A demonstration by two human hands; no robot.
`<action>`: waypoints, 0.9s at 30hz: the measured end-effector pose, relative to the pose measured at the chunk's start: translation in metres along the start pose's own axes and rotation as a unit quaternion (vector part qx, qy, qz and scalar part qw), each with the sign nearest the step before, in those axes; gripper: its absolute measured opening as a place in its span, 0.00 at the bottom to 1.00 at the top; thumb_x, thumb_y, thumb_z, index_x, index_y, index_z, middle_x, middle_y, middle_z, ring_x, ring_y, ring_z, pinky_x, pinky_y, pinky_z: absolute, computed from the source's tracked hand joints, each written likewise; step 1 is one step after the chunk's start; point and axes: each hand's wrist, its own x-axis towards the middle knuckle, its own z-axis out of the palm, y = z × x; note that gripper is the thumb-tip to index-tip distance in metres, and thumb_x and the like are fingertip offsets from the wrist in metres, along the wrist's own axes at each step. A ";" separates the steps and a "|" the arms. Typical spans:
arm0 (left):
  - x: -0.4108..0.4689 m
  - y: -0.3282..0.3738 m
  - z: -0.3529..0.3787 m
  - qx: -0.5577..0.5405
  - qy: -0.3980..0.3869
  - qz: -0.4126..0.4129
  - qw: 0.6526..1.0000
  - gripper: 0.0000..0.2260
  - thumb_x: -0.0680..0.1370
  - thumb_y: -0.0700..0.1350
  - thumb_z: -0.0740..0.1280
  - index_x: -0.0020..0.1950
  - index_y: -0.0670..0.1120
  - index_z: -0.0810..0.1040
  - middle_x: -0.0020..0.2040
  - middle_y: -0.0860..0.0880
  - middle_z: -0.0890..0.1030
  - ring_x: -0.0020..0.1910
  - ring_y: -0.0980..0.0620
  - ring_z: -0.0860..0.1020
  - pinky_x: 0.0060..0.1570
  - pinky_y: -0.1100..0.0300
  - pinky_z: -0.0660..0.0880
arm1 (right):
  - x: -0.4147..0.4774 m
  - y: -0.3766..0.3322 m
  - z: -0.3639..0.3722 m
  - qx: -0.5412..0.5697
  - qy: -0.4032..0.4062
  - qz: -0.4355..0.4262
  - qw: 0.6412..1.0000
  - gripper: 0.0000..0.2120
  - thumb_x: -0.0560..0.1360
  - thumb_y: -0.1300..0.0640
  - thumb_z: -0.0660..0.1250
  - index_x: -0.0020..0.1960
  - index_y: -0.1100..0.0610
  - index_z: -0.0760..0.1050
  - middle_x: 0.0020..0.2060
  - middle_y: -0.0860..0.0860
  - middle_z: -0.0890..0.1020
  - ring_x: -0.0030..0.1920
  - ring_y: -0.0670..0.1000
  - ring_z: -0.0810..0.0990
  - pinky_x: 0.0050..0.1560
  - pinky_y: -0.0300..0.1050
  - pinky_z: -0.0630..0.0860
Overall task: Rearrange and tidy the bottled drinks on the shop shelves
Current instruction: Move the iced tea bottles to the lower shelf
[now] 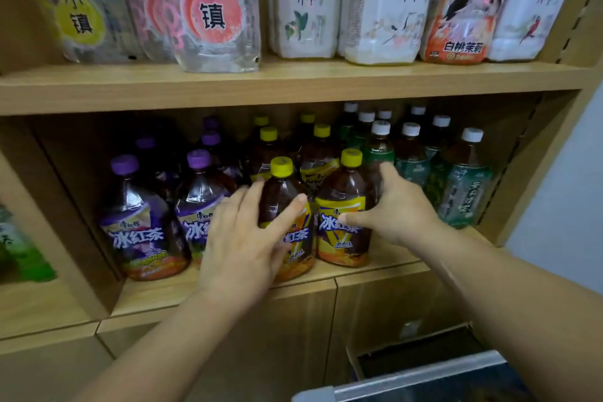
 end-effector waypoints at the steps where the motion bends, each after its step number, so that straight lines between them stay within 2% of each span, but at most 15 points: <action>1: 0.001 -0.001 0.001 0.011 -0.010 0.016 1.000 0.35 0.72 0.50 0.78 0.76 0.58 0.69 0.71 0.34 0.70 0.67 0.32 0.70 0.66 0.34 0.68 | -0.001 -0.002 -0.001 -0.011 0.001 -0.015 1.000 0.43 0.60 0.40 0.84 0.68 0.48 0.67 0.60 0.50 0.83 0.59 0.56 0.82 0.57 0.55 0.81; 5: 0.009 -0.009 -0.002 0.037 -0.029 0.024 0.999 0.33 0.72 0.50 0.77 0.75 0.59 0.69 0.70 0.35 0.71 0.71 0.33 0.68 0.70 0.30 0.61 | -0.002 -0.006 -0.002 -0.003 -0.024 -0.028 0.999 0.44 0.66 0.47 0.83 0.75 0.47 0.64 0.64 0.50 0.81 0.63 0.55 0.80 0.63 0.53 0.78; 9: 0.015 -0.027 -0.002 0.076 -0.061 0.032 0.995 0.37 0.69 0.56 0.78 0.75 0.59 0.66 0.74 0.35 0.69 0.77 0.34 0.62 0.72 0.28 0.48 | -0.003 -0.010 -0.003 -0.025 -0.023 -0.017 0.999 0.43 0.68 0.48 0.81 0.77 0.45 0.63 0.65 0.54 0.71 0.65 0.60 0.76 0.67 0.54 0.74; 14: 0.030 -0.033 -0.004 0.126 -0.121 0.045 0.984 0.43 0.64 0.64 0.78 0.74 0.62 0.61 0.79 0.36 0.63 0.81 0.35 0.53 0.71 0.29 0.37 | -0.006 -0.012 0.000 -0.058 -0.011 -0.027 0.998 0.40 0.69 0.46 0.81 0.74 0.46 0.63 0.62 0.55 0.75 0.64 0.59 0.76 0.63 0.55 0.76; 16: 0.036 -0.036 -0.004 0.137 -0.125 0.047 0.982 0.43 0.64 0.65 0.78 0.73 0.63 0.59 0.79 0.37 0.63 0.81 0.36 0.55 0.71 0.31 0.35 | -0.007 -0.012 0.000 -0.058 -0.002 -0.032 0.998 0.40 0.69 0.48 0.81 0.74 0.47 0.64 0.64 0.54 0.73 0.64 0.59 0.76 0.64 0.55 0.76; 20: 0.035 -0.044 -0.001 0.116 -0.126 0.061 0.983 0.43 0.61 0.65 0.80 0.72 0.62 0.65 0.75 0.36 0.70 0.75 0.35 0.68 0.72 0.29 0.44 | -0.005 -0.011 -0.001 -0.049 -0.011 -0.040 0.998 0.40 0.70 0.51 0.80 0.75 0.47 0.63 0.65 0.54 0.72 0.66 0.59 0.75 0.66 0.54 0.74; 23: 0.033 -0.046 0.002 0.110 -0.110 0.073 0.985 0.44 0.60 0.64 0.81 0.72 0.61 0.67 0.74 0.36 0.71 0.63 0.35 0.78 0.72 0.30 0.50 | 0.002 -0.013 -0.002 -0.053 -0.037 -0.035 0.997 0.43 0.70 0.50 0.80 0.78 0.47 0.60 0.67 0.55 0.73 0.66 0.58 0.75 0.67 0.54 0.75; 27: 0.036 -0.049 0.003 0.108 -0.119 0.076 0.984 0.42 0.60 0.64 0.80 0.72 0.62 0.69 0.75 0.36 0.69 0.56 0.36 0.80 0.69 0.37 0.62 | 0.012 -0.022 0.005 -0.088 -0.037 -0.055 0.994 0.43 0.71 0.47 0.79 0.79 0.48 0.60 0.65 0.55 0.79 0.62 0.58 0.80 0.61 0.56 0.79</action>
